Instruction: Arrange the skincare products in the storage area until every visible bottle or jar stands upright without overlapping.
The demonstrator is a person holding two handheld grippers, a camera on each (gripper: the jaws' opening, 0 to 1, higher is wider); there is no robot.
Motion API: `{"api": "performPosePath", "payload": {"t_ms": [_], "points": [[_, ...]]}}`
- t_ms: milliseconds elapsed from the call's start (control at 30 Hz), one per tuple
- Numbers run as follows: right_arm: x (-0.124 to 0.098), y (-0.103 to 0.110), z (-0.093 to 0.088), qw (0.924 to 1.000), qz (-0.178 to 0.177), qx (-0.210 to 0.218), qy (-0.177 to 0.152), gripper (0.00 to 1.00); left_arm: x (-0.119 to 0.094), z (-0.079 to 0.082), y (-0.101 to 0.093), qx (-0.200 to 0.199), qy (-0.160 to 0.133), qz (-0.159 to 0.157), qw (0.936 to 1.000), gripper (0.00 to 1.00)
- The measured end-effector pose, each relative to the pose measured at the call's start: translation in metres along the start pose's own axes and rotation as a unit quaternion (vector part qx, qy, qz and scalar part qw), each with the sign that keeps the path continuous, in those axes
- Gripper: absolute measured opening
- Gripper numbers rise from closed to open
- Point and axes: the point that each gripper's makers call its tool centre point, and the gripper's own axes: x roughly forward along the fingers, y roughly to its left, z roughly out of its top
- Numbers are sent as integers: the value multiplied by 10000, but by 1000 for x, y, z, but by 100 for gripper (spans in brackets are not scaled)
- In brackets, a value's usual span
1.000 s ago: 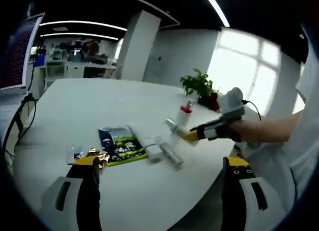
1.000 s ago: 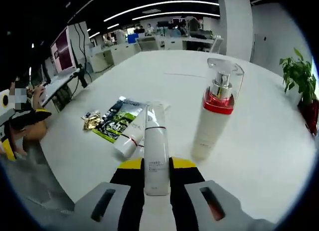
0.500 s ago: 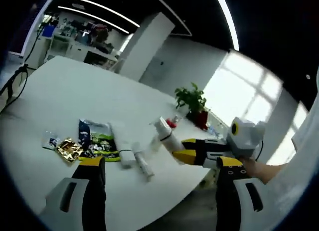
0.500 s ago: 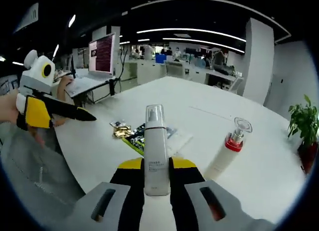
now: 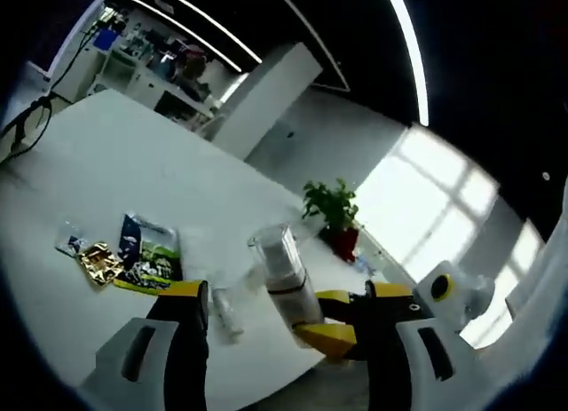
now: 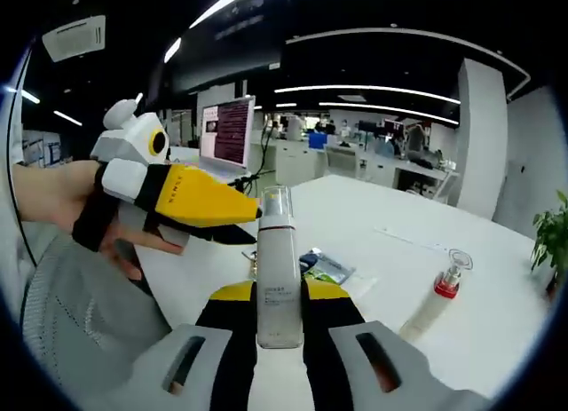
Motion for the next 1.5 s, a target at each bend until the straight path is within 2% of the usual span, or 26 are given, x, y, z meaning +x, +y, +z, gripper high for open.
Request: {"api": "performPosePath", "payload": {"t_ms": [100,233,467,567,733,800,933,1033,1067,1167,1200,1267,1300,1333,1400,1500], "points": [[1,7,4,9999,109,-86,-47,18,2,1,-1,-16,-35,1,10000,56],[1,11,9,9996,164,-189,-91,18,2,1,-1,43,-78,35,10000,40],[3,17,14,9992,247,-301,-120,18,-1,5,-1,128,-181,42,9997,29],[4,21,15,9988,273,-387,-123,18,-3,5,0,164,-195,52,9997,22],[4,23,17,9987,276,-410,-127,18,-6,8,1,112,-276,43,9995,20],[4,24,17,9988,299,-375,-134,18,-6,9,0,47,-299,-31,9995,19],[3,27,21,9984,446,-277,-198,20,-8,12,-8,-19,-267,-442,9987,16],[-1,36,29,9952,907,-57,-367,22,-14,16,-22,90,-155,-1004,9948,15],[-2,38,32,9939,1017,-26,-434,23,-16,17,-24,104,-147,-1106,9937,15],[-8,47,40,9846,1634,273,-557,25,-25,21,-39,249,-9,-1657,9859,15],[-13,51,46,9775,1953,478,-639,25,-28,24,-43,329,15,-1818,9828,15],[-18,53,51,9693,2272,622,-711,25,-36,25,-52,475,145,-2208,9741,15],[-24,57,53,9597,2614,782,-677,24,-39,24,-56,526,255,-2339,9705,15],[-27,60,52,9530,2836,894,-574,24,-40,22,-59,634,370,-2423,9674,15],[-31,64,48,9419,3203,958,-339,23,-44,16,-66,1009,635,-2640,9571,15],[-34,71,49,9338,3488,754,-254,22,-47,15,-77,1082,749,-2912,9476,15]]}}
